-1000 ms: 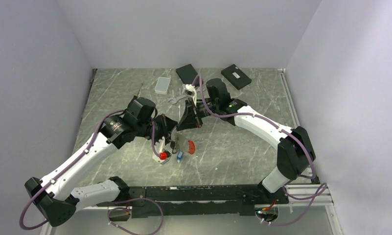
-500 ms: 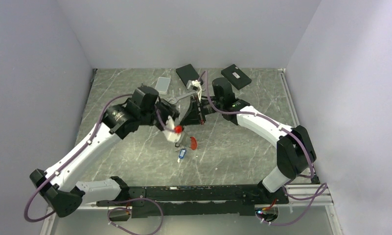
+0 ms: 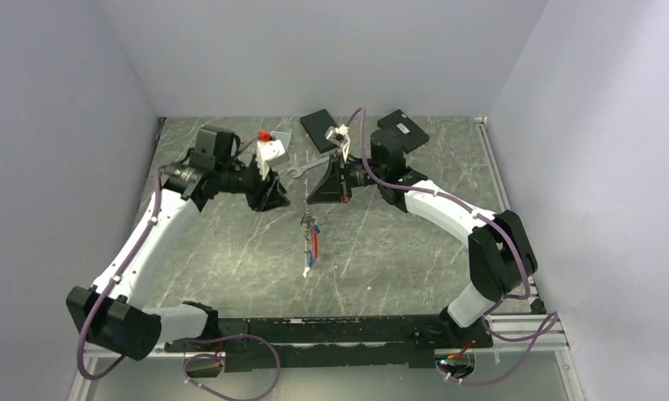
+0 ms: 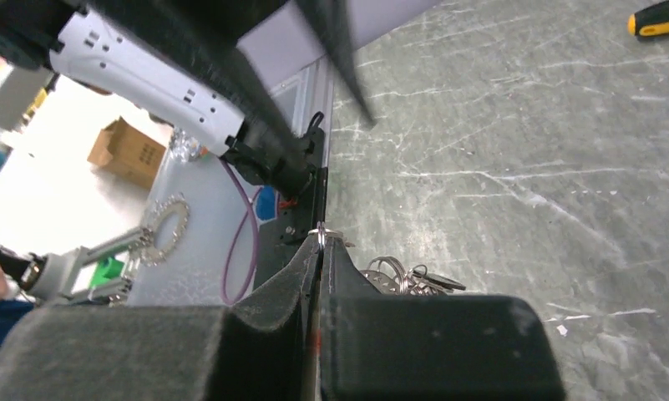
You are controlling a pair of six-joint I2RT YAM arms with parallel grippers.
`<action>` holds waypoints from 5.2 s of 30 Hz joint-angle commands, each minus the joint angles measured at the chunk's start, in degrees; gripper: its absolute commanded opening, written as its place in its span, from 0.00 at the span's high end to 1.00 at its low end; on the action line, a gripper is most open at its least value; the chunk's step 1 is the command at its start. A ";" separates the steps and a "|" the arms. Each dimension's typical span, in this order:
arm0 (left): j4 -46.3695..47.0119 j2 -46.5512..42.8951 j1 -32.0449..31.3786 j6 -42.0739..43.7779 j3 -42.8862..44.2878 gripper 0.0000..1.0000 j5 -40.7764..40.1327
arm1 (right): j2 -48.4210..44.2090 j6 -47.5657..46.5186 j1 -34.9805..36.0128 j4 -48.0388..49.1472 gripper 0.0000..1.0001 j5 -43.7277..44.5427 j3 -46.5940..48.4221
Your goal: Remove the keys from the keyring
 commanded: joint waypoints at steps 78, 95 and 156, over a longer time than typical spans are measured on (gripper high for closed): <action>47.71 -8.56 -2.92 -42.28 -29.43 0.69 7.63 | 2.91 36.58 -1.09 35.45 1.00 2.79 -10.50; 48.59 -9.65 -1.58 -48.03 -29.36 1.00 0.07 | 3.09 35.70 -3.27 31.11 1.00 7.00 -11.09; 39.19 -0.08 -4.61 -42.42 -22.84 0.58 -5.19 | 2.53 27.18 0.47 12.99 1.00 14.58 -5.75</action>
